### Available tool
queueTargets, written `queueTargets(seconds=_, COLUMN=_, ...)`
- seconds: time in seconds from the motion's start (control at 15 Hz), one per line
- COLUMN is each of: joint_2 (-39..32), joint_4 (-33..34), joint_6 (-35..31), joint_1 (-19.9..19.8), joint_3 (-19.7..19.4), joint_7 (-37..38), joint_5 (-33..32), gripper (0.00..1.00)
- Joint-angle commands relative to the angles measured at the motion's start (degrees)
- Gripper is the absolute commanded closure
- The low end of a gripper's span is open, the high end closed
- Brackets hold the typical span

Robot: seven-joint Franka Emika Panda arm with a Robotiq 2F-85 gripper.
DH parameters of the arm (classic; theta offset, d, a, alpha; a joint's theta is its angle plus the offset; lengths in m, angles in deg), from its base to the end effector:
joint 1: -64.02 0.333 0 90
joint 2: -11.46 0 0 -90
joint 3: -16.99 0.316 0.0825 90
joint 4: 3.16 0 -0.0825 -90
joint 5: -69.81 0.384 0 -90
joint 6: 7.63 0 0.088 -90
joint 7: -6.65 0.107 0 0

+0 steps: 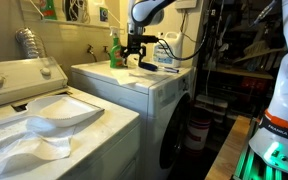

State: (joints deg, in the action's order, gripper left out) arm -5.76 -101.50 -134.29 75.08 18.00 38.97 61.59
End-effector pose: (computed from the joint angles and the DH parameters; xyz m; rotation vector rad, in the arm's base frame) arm 0.6480 0.1326 0.4314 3.0560 -0.4309 0.3467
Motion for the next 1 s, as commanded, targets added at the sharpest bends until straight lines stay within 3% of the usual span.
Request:
queueTargets(seconds=0.0, joint_2=8.8, joint_4=-5.2, joint_6=2.7, joint_1=-0.7, joint_3=1.1, joint_7=-9.2, joint_5=-0.9, gripper=0.00)
queueTargets(seconds=0.13, joint_2=12.5, joint_4=-6.5, joint_6=4.5, joint_1=-1.3, joint_3=1.6, joint_7=-14.0, joint_5=-1.2, gripper=0.00)
queueTargets(seconds=0.53, joint_2=23.0, joint_4=-10.8, joint_6=10.7, joint_1=-3.0, joint_3=3.0, joint_7=-33.2, joint_5=6.1, gripper=0.00)
queueTargets(seconds=0.93, joint_2=30.5, joint_4=-12.8, joint_6=22.0, joint_1=-3.7, joint_3=2.3, joint_7=-38.2, joint_5=10.4, gripper=0.00)
